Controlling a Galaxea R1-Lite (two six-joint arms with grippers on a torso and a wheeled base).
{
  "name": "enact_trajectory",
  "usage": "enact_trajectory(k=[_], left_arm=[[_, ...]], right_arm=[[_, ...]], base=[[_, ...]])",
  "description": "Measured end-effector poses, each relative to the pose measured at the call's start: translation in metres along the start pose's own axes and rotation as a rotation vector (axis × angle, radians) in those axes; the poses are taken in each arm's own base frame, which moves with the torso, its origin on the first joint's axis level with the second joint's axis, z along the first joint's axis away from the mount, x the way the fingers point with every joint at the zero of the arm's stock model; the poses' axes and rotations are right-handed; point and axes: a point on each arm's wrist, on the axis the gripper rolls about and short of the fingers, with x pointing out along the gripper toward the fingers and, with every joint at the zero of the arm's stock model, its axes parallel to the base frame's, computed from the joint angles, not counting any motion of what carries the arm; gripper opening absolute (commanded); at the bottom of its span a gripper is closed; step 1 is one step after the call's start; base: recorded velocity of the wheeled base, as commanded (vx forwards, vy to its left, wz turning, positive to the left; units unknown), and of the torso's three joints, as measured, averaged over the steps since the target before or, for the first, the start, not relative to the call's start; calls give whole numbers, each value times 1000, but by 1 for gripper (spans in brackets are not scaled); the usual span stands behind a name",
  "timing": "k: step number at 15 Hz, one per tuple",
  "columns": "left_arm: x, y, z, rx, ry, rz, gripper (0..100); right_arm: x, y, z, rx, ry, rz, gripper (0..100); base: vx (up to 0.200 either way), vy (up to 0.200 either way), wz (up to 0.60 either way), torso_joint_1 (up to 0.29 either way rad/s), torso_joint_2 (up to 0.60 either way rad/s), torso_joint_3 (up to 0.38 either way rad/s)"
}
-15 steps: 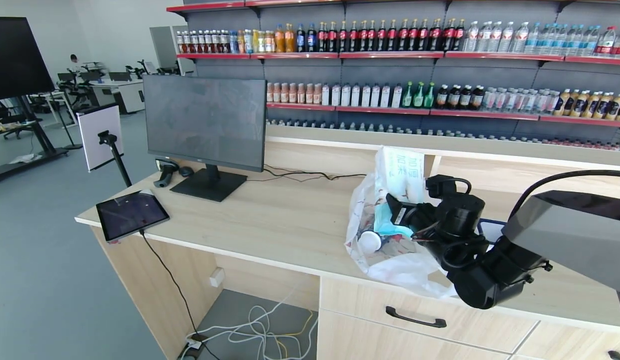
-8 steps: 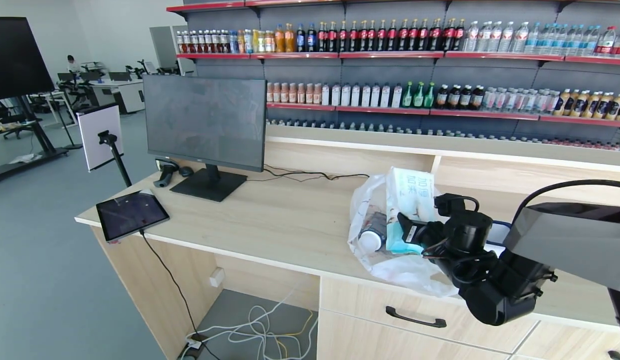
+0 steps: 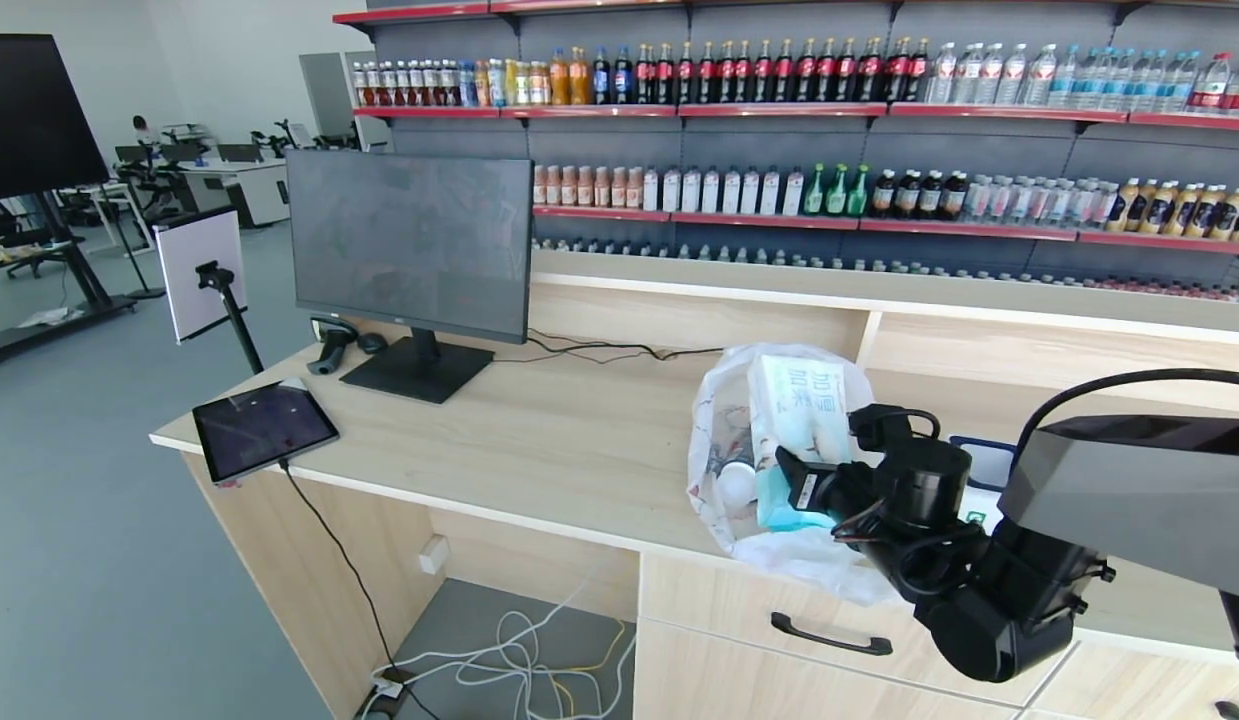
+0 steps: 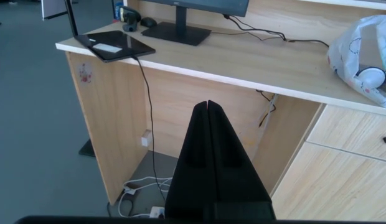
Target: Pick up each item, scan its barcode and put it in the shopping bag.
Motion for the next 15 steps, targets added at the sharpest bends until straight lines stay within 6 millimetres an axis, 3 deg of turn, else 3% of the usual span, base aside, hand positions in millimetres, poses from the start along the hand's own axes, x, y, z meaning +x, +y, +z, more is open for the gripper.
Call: enact_trajectory(k=[4, 10, 15], left_arm=[[0, 0, 0, 1, 0, 0, 0], [0, 0, 0, 19, 1, -2, 0], [0, 0, 0, 16, 1, -2, 0]], right_arm=[[-5, 10, -3, -6, 11, 25, 0], [1, -8, -8, 0, 63, 3, 0], [13, -11, 5, -7, 146, 14, 0]], base=[[0, 0, 0, 0, 0, 0], [0, 0, 0, 0, 0, 0], [0, 0, 0, 0, 0, 0]])
